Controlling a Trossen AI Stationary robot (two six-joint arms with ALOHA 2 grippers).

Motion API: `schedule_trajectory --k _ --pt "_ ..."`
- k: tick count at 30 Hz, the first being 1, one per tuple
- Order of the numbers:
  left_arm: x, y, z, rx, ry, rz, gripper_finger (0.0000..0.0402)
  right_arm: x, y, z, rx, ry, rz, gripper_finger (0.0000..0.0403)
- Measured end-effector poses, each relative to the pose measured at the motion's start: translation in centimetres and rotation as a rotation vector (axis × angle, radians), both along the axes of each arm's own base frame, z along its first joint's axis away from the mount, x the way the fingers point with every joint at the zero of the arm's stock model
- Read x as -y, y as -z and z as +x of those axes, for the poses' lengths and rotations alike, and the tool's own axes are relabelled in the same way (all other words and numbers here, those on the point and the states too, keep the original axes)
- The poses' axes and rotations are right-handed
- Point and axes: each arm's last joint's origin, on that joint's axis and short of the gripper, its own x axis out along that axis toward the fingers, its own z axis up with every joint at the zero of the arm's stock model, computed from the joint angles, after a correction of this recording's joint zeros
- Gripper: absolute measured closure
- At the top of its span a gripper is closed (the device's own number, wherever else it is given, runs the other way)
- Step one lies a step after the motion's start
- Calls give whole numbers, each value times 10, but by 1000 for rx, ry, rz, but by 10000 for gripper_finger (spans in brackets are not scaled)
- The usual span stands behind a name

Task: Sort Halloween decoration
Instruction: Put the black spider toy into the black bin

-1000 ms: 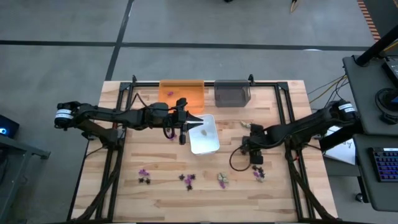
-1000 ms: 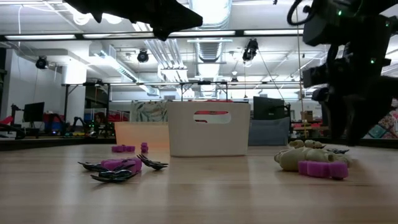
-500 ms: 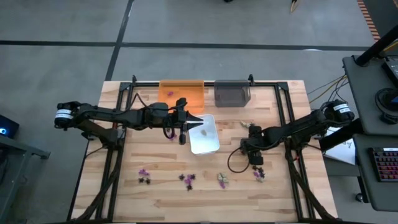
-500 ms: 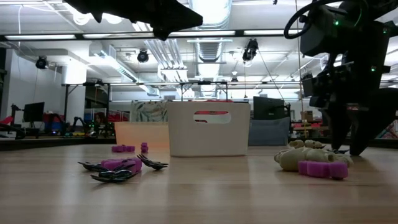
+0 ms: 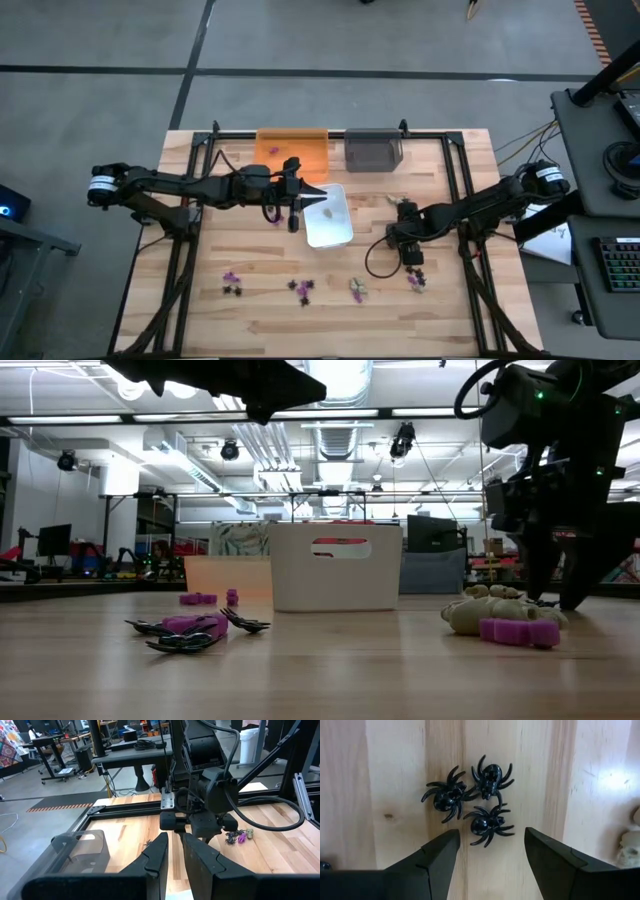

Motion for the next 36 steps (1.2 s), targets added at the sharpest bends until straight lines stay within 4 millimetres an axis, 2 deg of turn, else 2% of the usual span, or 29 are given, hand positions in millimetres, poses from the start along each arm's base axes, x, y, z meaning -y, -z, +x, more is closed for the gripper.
schedule_trajectory --k 12,22,32,36 --pt "0 0 0 1 -2 -8 361 1 3 1 19 -92 -19 179" --pt "0 0 0 3 -7 -43 361 5 21 -14 60 -94 -11 179" --pt "0 -2 0 20 -9 -52 361 5 25 -16 70 -91 -2 180" --pt "0 -2 0 21 -9 -52 361 5 25 -17 67 -75 16 193"
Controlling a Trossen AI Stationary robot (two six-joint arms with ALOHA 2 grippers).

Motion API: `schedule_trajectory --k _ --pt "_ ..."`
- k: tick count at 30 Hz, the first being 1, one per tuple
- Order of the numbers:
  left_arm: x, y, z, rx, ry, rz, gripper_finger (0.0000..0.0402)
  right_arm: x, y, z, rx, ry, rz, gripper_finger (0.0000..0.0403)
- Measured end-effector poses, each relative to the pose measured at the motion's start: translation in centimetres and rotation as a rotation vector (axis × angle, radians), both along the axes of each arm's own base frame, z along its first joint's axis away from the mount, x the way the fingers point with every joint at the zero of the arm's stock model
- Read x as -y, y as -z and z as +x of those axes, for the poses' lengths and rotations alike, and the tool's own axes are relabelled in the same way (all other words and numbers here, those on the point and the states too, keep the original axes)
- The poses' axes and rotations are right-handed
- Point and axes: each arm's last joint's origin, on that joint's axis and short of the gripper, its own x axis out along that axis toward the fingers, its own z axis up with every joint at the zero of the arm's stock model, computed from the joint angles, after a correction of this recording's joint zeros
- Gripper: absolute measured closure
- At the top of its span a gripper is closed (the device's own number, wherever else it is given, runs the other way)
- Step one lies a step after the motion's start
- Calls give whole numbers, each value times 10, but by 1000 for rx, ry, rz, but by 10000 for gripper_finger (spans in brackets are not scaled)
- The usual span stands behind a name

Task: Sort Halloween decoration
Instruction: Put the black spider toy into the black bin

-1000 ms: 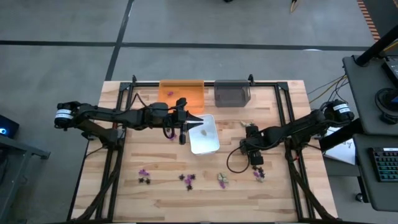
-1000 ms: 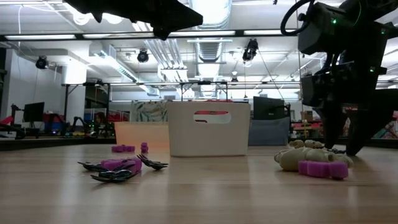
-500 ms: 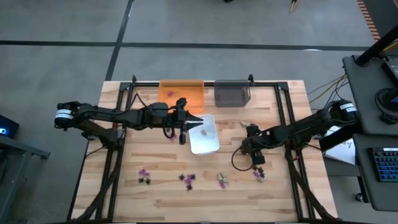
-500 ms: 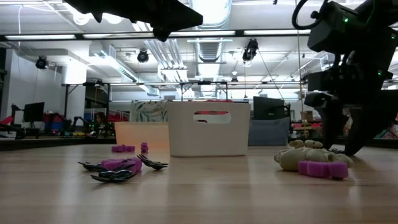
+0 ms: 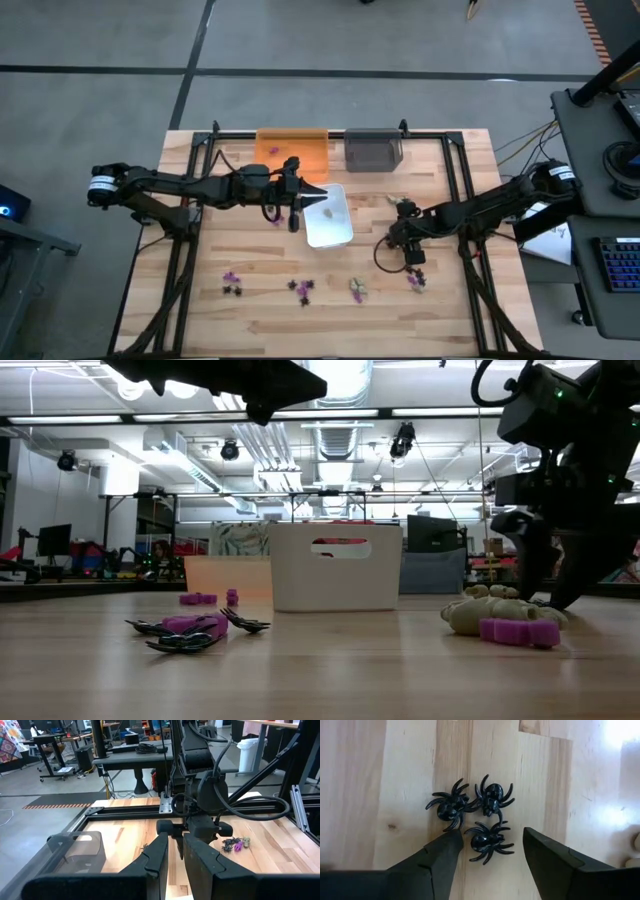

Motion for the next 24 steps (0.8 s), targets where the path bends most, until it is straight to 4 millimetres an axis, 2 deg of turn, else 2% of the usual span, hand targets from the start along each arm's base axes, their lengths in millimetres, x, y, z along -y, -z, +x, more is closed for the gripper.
schedule_trajectory --k 12,24 --pt "0 0 0 3 0 0 361 -2 -2 2 -6 4 56 276" --pt "0 0 0 2 1 0 361 -2 -3 3 -4 8 66 329"
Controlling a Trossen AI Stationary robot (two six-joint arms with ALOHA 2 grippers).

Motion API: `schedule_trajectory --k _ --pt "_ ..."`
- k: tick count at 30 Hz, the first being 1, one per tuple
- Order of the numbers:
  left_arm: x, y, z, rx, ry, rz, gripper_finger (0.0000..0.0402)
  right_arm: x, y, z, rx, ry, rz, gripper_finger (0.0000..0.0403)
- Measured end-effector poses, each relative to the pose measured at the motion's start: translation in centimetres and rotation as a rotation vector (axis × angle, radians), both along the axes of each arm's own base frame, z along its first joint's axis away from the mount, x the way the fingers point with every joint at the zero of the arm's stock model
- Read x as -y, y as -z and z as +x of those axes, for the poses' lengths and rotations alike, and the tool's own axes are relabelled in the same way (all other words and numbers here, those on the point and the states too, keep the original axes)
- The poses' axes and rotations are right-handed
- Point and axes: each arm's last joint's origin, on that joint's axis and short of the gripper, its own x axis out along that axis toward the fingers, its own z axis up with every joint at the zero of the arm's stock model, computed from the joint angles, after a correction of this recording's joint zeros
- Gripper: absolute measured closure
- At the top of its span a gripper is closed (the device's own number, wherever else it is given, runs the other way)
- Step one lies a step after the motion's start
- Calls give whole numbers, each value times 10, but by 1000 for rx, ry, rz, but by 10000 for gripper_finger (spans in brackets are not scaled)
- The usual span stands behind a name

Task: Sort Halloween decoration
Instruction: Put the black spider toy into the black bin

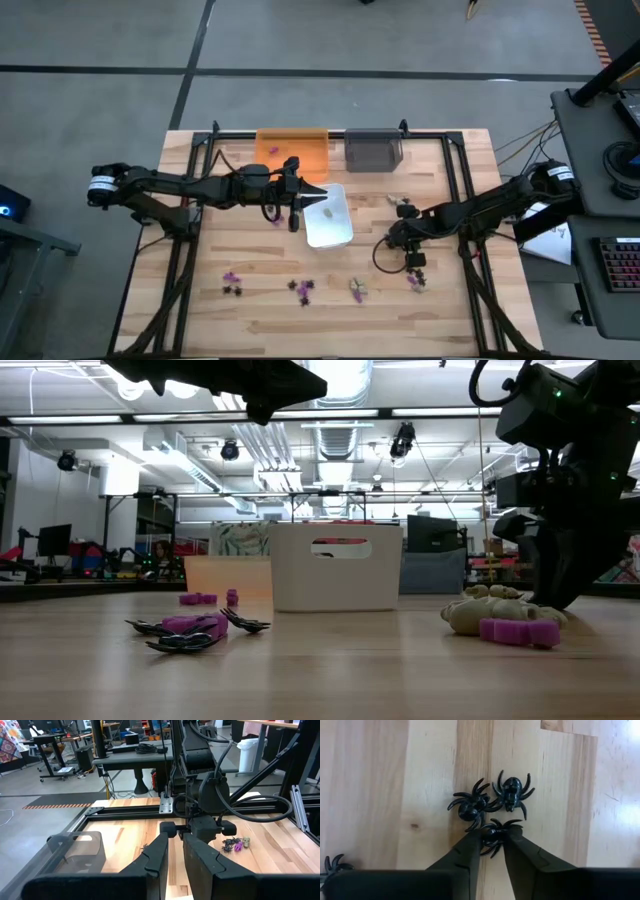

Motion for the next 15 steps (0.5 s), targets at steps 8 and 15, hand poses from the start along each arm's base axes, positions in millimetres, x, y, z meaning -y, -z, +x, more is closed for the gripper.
schedule_trajectory --k 8,15 --pt "0 0 0 0 0 0 361 0 0 0 1 5 4 364" --pt "0 0 0 0 0 0 361 0 0 0 3 32 11 392"
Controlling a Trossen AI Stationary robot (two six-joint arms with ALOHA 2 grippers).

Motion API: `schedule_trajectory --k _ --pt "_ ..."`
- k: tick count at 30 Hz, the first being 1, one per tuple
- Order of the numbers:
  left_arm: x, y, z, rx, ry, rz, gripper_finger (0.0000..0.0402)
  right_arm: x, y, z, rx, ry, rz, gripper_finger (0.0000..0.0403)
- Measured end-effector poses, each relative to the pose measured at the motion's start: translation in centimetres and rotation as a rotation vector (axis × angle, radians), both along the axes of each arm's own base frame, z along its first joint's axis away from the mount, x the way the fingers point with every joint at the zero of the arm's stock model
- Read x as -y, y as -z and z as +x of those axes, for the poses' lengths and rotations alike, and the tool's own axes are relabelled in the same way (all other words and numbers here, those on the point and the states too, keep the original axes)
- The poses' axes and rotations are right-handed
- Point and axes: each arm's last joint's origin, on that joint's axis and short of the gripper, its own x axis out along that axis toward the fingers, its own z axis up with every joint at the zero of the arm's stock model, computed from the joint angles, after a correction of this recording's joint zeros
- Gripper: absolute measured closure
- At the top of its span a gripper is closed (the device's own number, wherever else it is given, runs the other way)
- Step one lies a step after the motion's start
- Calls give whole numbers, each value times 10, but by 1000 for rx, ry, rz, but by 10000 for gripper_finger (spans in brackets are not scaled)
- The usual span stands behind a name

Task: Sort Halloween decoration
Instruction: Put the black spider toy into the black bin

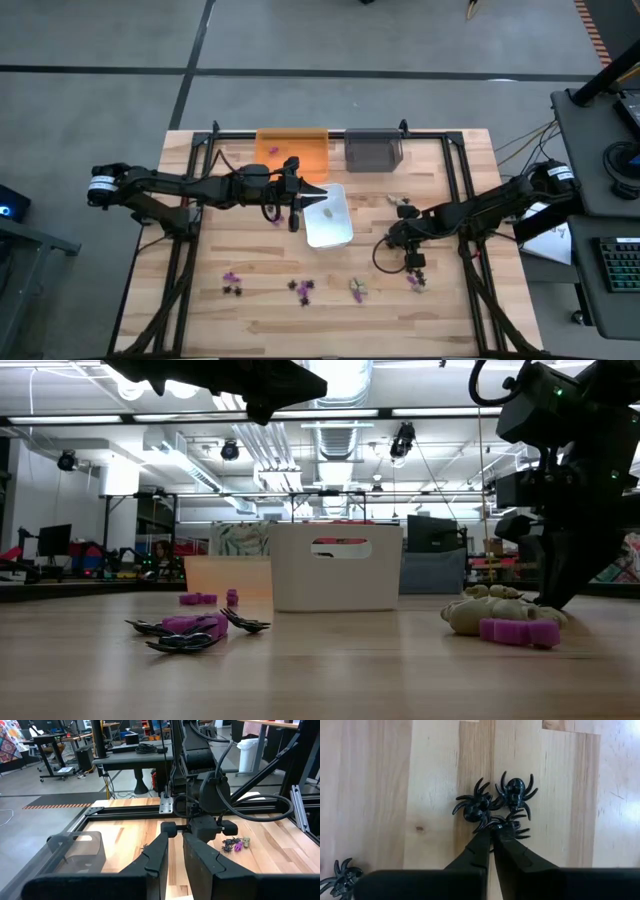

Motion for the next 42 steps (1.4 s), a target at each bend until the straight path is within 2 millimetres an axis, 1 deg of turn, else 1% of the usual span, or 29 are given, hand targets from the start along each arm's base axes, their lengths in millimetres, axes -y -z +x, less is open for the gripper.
schedule_trajectory --k 4,7,12,15,22,28,37,42 --pt "0 0 0 0 0 0 361 0 0 0 2 20 5 394" --pt "0 0 0 0 0 0 361 0 -4 2 7 32 6 394" --pt "0 0 0 0 0 0 361 -1 -19 9 43 50 4 394" --pt "0 0 0 -2 0 0 361 1 -27 10 62 94 -43 394" --pt "0 0 0 -3 0 0 361 1 -33 8 74 170 -35 394" --pt "0 0 0 -5 1 -1 361 2 -38 7 100 186 -24 394" --pt "0 2 0 -10 0 -1 361 4 -52 -1 156 274 -8 394" --pt "0 2 0 -10 1 -1 361 6 -66 -3 251 299 -32 394"
